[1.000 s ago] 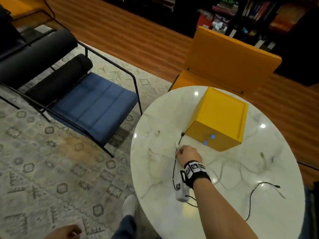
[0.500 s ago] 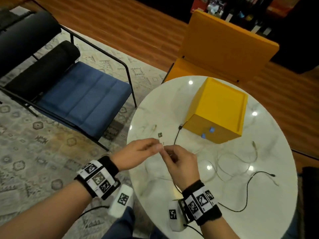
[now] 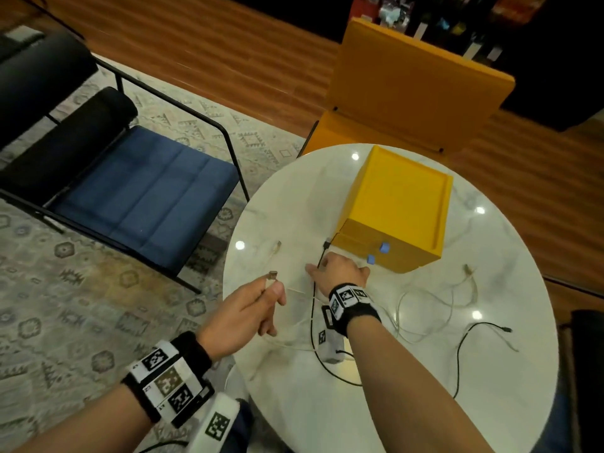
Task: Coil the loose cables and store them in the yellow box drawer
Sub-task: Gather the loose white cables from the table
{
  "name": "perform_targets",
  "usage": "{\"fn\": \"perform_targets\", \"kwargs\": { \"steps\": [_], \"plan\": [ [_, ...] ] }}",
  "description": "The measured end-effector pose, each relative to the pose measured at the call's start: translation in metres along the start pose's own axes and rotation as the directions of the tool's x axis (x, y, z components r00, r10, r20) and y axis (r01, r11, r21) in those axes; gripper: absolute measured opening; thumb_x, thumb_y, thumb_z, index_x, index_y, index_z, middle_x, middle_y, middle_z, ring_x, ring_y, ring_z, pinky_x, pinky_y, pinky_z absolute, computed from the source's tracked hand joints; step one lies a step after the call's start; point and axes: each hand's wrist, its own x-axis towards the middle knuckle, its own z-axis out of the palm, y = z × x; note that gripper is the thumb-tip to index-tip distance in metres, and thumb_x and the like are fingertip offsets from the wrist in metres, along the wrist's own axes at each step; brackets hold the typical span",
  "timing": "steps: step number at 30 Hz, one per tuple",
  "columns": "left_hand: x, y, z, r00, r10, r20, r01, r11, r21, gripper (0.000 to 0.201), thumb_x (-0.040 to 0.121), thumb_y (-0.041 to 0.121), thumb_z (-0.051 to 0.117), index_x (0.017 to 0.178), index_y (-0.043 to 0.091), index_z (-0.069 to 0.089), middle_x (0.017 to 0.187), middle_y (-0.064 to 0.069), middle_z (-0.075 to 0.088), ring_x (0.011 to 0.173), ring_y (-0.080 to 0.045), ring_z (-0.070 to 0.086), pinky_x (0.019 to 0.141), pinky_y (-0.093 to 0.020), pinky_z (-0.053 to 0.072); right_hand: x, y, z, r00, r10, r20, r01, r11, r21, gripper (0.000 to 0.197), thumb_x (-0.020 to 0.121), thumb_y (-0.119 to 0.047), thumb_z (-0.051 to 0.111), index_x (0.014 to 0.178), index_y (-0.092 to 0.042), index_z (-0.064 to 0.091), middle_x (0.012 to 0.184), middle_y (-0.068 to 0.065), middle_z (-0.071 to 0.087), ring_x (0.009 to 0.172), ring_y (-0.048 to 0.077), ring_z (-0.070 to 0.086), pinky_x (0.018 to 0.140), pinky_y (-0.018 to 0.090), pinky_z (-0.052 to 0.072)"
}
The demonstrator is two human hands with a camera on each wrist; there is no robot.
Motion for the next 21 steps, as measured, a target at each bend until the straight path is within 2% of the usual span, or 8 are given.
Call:
{"fn": "perform_targets", "kwargs": {
  "steps": [3,6,10,12,16,18,19,21],
  "plan": [
    [-0.006,0.005,0.002,1.000,-0.008,0.024,0.008,1.000,-0.005,0.042,0.099,0.053,0.047,0.087,0.016,0.063,0.057,0.009,0.041,0.051,-0.009,0.042,0.053,-0.034,0.049,0.007,-0.001,0.008,0.998,0.044,0.040,-0.042,0.997,-0.065,0.026,0.090,-0.044,0.054,0.102,-0.023,0.065,0.102,0.003,0.070,0.099,0.026,0.063,0.091,0.043,0.032],
    [-0.001,0.004,-0.003,0.998,-0.006,-0.067,0.004,0.999,-0.042,0.044,0.093,0.056,0.047,0.086,0.017,0.063,0.059,0.011,0.036,0.051,-0.007,0.034,0.047,-0.023,0.034,0.002,0.007,0.011,0.997,0.070,0.039,-0.067,0.995,-0.072,0.022,0.090,-0.030,0.051,0.103,-0.021,0.067,0.102,0.005,0.071,0.097,0.027,0.064,0.093,0.042,0.032],
    [0.017,0.004,-0.005,0.990,-0.034,-0.137,0.039,0.999,0.037,0.033,0.106,0.034,0.044,0.083,0.021,0.062,0.059,0.011,0.036,0.049,-0.005,0.032,0.045,-0.022,0.031,-0.013,0.022,0.012,0.995,0.101,0.025,-0.101,0.995,0.008,0.022,0.085,-0.037,0.058,0.098,-0.023,0.067,0.098,0.002,0.072,0.096,0.025,0.065,0.092,0.038,0.037],
    [0.024,0.005,-0.002,0.991,-0.056,-0.121,0.064,0.996,0.063,0.033,0.107,0.034,0.043,0.084,0.020,0.063,0.060,0.009,0.037,0.049,-0.005,0.033,0.046,-0.023,0.031,-0.016,0.021,0.012,0.995,0.089,0.049,-0.090,0.996,0.013,0.028,0.084,-0.041,0.060,0.102,-0.021,0.066,0.103,0.003,0.071,0.100,0.026,0.065,0.092,0.037,0.040],
    [0.029,0.008,0.008,0.995,-0.066,-0.078,0.071,0.995,0.070,0.034,0.106,0.035,0.043,0.085,0.018,0.063,0.056,0.012,0.037,0.048,-0.004,0.032,0.044,-0.020,0.030,-0.013,0.017,0.007,0.989,0.096,0.108,-0.098,0.995,0.018,0.030,0.084,-0.032,0.061,0.109,-0.015,0.064,0.114,0.010,0.065,0.106,0.032,0.062,0.089,0.036,0.047],
    [0.030,0.010,0.012,0.994,-0.067,-0.092,0.074,0.995,0.075,0.034,0.106,0.034,0.044,0.084,0.017,0.063,0.055,0.011,0.037,0.048,-0.005,0.032,0.044,-0.020,0.029,-0.018,0.025,-0.003,0.991,0.083,0.103,-0.095,0.988,0.124,0.027,0.081,-0.033,0.063,0.103,-0.019,0.065,0.106,0.008,0.065,0.097,0.031,0.061,0.081,0.034,0.050],
    [0.029,0.011,0.015,0.992,-0.066,-0.106,0.074,0.995,0.069,0.034,0.106,0.035,0.045,0.084,0.017,0.063,0.055,0.012,0.036,0.048,-0.006,0.031,0.044,-0.021,0.029,-0.023,0.031,-0.007,0.997,0.048,0.053,-0.059,0.972,0.226,0.020,0.079,-0.032,0.064,0.096,-0.021,0.065,0.098,0.005,0.067,0.089,0.028,0.061,0.075,0.032,0.051],
    [0.029,0.013,0.019,0.986,-0.065,-0.154,0.071,0.997,0.035,0.035,0.106,0.036,0.044,0.083,0.017,0.062,0.055,0.012,0.035,0.049,-0.008,0.030,0.044,-0.022,0.028,-0.043,0.041,-0.015,0.991,-0.053,-0.124,0.103,0.891,0.441,0.010,0.079,-0.028,0.065,0.086,-0.023,0.061,0.080,0.000,0.068,0.074,0.021,0.063,0.066,0.029,0.053]
  ]
}}
